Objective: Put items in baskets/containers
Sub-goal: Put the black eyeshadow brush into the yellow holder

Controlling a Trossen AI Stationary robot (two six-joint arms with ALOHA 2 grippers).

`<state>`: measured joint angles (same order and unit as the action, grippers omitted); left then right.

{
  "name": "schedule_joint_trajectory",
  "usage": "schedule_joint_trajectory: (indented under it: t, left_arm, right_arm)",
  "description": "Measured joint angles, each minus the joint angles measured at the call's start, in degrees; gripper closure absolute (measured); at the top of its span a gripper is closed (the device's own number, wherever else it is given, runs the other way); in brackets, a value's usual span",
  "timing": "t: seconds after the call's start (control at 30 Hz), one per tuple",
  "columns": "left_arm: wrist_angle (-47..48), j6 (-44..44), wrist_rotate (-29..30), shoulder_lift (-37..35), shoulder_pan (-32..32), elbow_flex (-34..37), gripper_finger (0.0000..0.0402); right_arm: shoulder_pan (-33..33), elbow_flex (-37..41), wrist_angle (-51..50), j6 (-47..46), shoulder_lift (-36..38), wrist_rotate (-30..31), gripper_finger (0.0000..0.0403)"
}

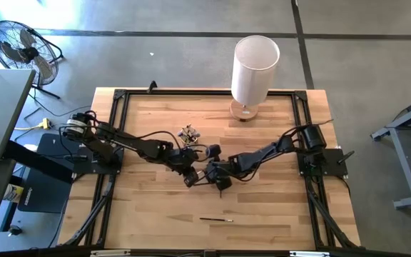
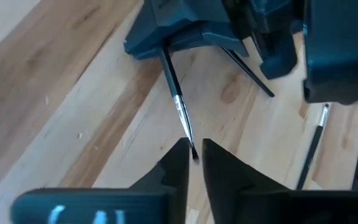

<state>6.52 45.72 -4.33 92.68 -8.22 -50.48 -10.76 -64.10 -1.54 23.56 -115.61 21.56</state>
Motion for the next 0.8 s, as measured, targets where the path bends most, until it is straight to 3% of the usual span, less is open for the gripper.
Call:
schedule_joint_trajectory:
  t: [0.17,0.33,0.47,0.57,0.67,0.8]
  left_arm:
    - [0.04,1.54,0.55,0.0,0.42,-0.02,0.0299]
    - [0.98,-1.15,-6.56,-1.8,3.67,-0.09,0.0244]
    - [0.99,-3.62,-8.78,-6.56,6.14,-0.09,0.0231]
    - [4.82,-7.39,-5.35,-11.09,6.89,-0.1,0.023]
    - [11.16,-10.78,1.77,-17.02,6.72,-0.17,0.0229]
    - [20.57,-15.23,8.1,-24.96,6.65,-0.09,0.0229]
  right_arm:
    - [0.0,0.07,-0.94,-5.52,1.3,-0.8,0.0395]
    - [0.19,0.15,-5.25,-11.58,5.36,1.49,0.0395]
    - [0.63,0.13,-10.1,-14.61,9.07,2.76,0.0395]
    - [1.07,0.13,-12.32,-17.78,11.67,4.13,0.0395]
    - [2.22,0.13,-12.54,-24.25,13.69,4.44,0.0395]
    - [4.43,0.13,-2.71,-33.67,15.01,1.93,0.0395]
